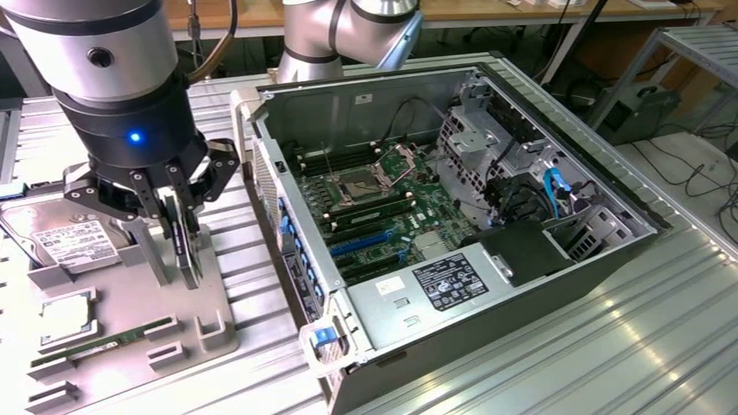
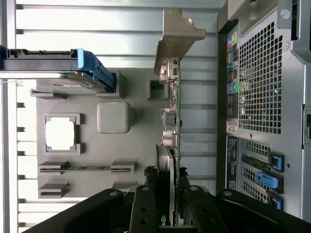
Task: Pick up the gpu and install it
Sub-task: 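Pick up the gpu and move the gpu toward the slot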
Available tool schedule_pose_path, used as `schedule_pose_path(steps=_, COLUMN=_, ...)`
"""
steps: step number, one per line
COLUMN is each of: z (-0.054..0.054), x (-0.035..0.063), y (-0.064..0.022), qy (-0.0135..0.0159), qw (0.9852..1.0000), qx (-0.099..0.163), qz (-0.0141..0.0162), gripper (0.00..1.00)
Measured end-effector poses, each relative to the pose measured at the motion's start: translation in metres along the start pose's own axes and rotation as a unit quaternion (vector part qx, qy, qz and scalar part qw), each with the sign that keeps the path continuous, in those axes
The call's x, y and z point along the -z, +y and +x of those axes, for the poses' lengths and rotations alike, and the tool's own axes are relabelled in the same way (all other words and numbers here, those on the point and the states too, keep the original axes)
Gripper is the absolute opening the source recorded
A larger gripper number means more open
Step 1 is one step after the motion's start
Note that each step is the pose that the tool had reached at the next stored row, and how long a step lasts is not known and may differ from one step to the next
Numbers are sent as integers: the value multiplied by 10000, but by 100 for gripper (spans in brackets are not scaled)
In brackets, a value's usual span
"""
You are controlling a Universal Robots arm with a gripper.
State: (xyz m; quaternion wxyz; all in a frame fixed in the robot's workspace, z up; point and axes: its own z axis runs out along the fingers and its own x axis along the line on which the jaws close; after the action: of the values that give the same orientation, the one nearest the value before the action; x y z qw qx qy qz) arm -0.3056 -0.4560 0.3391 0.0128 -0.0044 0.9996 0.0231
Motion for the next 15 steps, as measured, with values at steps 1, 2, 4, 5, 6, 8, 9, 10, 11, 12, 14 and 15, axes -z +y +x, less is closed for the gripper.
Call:
schedule_pose_path(steps=1, z=0, x=3, y=0, qy=0, qw=10000, qx=0, qz=0, gripper=27)
schedule_pose_path(steps=2, z=0, x=7, y=0, qy=0, qw=10000, qx=0, qz=0, gripper=27)
schedule_pose_path(steps=4, z=0, x=12, y=0, qy=0, qw=10000, qx=0, qz=0, gripper=27)
schedule_pose_path(steps=5, z=0, x=16, y=1, qy=0, qw=10000, qx=0, qz=0, gripper=27)
schedule_pose_path(steps=6, z=-1, x=19, y=1, qy=0, qw=10000, qx=0, qz=0, gripper=27)
schedule_pose_path(steps=8, z=-1, x=23, y=1, qy=0, qw=10000, qx=0, qz=0, gripper=27)
schedule_pose_path(steps=9, z=-1, x=27, y=1, qy=0, qw=10000, qx=0, qz=0, gripper=27)
schedule_pose_path(steps=10, z=-1, x=29, y=1, qy=0, qw=10000, qx=0, qz=0, gripper=27)
schedule_pose_path(steps=11, z=-1, x=32, y=1, qy=0, qw=10000, qx=0, qz=0, gripper=27)
schedule_pose_path(steps=12, z=-1, x=35, y=2, qy=0, qw=10000, qx=0, qz=0, gripper=27)
schedule_pose_path(steps=14, z=-1, x=41, y=2, qy=0, qw=10000, qx=0, qz=0, gripper=27)
schedule_pose_path(steps=15, z=-1, x=43, y=2, qy=0, qw=10000, qx=0, qz=0, gripper=27)
